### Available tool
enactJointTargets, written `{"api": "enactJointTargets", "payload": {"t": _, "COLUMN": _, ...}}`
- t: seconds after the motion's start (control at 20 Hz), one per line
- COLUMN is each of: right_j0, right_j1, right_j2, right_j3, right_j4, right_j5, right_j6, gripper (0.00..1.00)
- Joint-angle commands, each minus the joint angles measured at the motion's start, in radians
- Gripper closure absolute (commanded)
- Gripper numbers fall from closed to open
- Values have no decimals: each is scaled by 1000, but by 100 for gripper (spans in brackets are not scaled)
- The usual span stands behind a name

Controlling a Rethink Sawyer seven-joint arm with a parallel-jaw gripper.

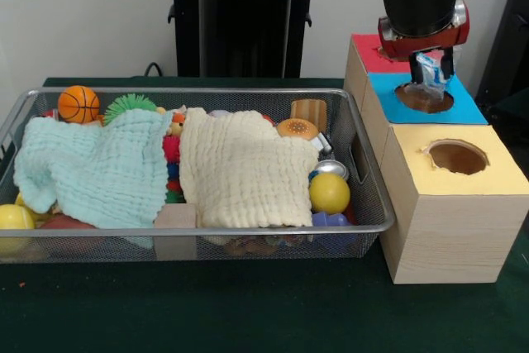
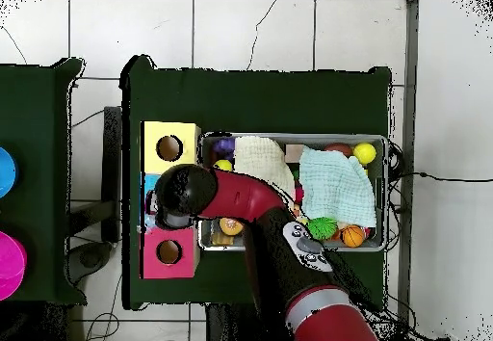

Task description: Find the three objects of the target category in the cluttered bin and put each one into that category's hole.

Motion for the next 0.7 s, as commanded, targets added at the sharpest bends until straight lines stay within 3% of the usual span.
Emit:
{"api": "enactJointTargets", "payload": {"t": 0.05, "right_j0": 12, "right_j1": 34, "right_j2": -29, "right_j3": -46, "right_j4": -12, "right_j5": 190, "right_j6": 132, "gripper": 100}}
{"api": "enactJointTargets", "payload": {"t": 0.15, "right_j0": 12, "right_j1": 34, "right_j2": -25, "right_j3": -42, "right_j4": -9, "right_j5": 186, "right_j6": 128, "gripper": 100}}
{"api": "enactJointTargets", "payload": {"t": 0.2, "right_j0": 11, "right_j1": 34, "right_j2": -23, "right_j3": -39, "right_j4": -7, "right_j5": 176, "right_j6": 127, "gripper": 0}}
{"api": "enactJointTargets", "payload": {"t": 0.7, "right_j0": 22, "right_j1": 21, "right_j2": -33, "right_j3": -28, "right_j4": -15, "right_j5": 50, "right_j6": 129, "gripper": 0}}
